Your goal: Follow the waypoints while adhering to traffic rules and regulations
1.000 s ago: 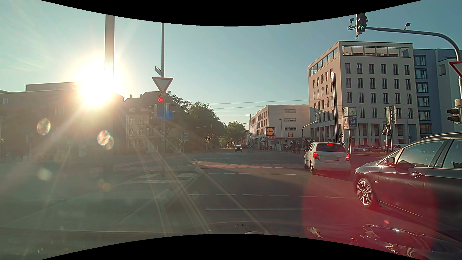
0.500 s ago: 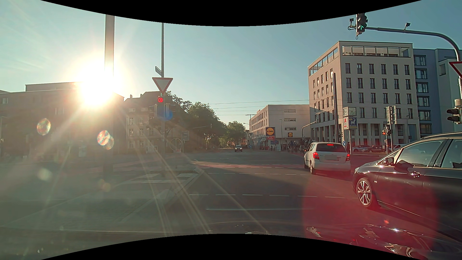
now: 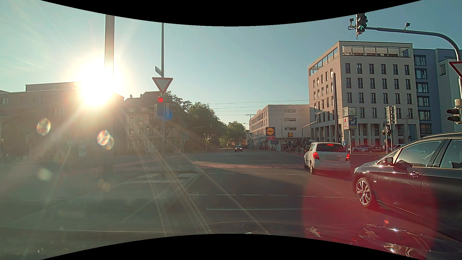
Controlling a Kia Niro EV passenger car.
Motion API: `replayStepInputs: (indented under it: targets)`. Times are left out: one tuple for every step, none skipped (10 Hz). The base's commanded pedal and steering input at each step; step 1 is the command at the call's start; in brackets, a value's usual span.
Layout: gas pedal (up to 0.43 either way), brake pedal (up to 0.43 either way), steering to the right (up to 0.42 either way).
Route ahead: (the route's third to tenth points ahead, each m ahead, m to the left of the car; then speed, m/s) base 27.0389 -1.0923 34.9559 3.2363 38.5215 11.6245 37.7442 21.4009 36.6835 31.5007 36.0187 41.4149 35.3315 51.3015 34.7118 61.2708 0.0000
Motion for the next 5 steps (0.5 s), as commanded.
replayStepInputs:
  targets:
    - [0.0,0.226,-0.002]
    - [0.0,0.226,-0.002]
    - [0.0,0.226,-0.002]
    - [0.0,0.226,-0.002]
    - [0.0,0.226,-0.002]
